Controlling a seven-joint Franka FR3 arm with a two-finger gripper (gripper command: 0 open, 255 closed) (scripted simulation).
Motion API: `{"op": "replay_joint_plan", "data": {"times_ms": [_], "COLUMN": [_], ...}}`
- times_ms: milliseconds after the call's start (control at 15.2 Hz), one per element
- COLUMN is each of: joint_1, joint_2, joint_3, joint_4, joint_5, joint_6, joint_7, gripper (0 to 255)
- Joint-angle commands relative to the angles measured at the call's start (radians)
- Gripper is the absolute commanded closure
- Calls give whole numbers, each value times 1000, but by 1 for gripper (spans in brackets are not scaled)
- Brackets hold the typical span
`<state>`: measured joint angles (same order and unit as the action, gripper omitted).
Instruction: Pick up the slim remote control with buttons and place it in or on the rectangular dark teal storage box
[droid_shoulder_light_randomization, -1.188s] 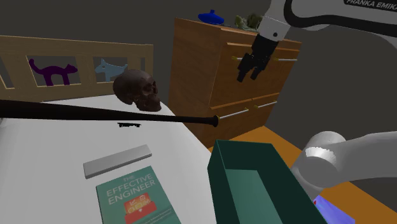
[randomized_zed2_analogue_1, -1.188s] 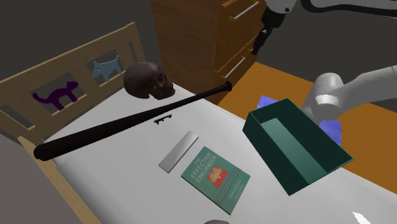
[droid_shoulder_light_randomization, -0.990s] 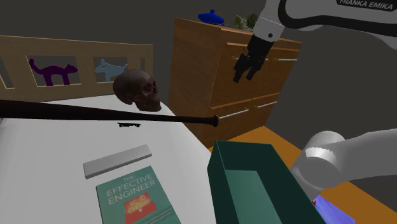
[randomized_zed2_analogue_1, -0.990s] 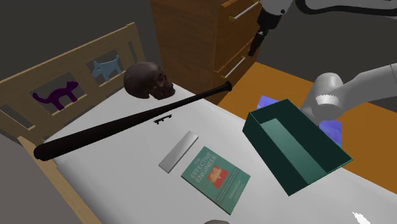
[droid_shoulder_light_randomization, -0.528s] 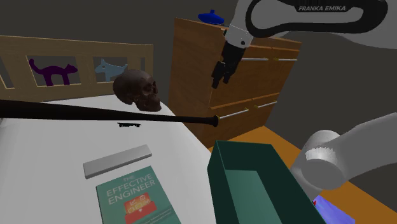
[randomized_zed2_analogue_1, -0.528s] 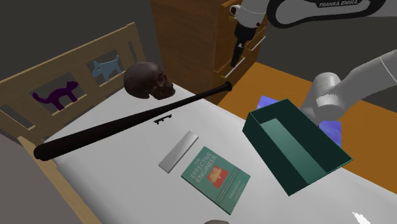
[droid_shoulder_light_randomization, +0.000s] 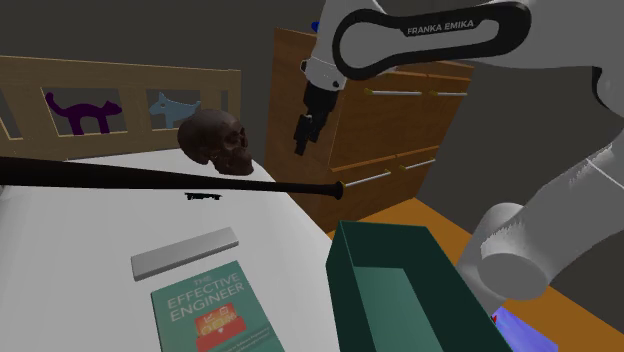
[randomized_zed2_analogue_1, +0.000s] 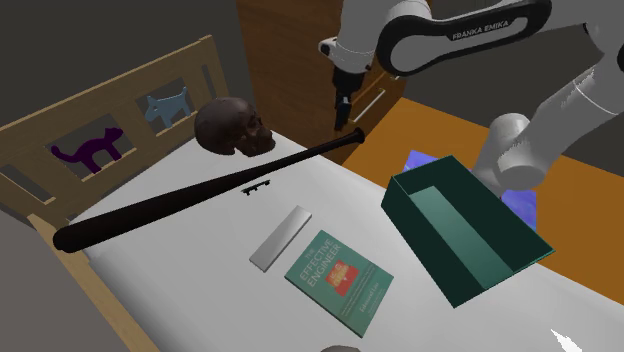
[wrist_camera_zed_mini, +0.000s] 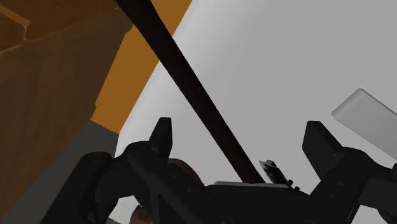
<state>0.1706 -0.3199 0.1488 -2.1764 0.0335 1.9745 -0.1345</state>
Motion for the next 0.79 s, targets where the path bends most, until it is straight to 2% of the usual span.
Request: {"op": "replay_joint_plan", "data": {"times_ms": [0, 726], "joint_1": [17, 115], "joint_2": [58, 372], "joint_3": [16, 121], "joint_4": [34, 219], "joint_5": [-4, -71], "joint_6": [17, 98], "joint_7": [-28, -133], "gripper": [0, 0]}}
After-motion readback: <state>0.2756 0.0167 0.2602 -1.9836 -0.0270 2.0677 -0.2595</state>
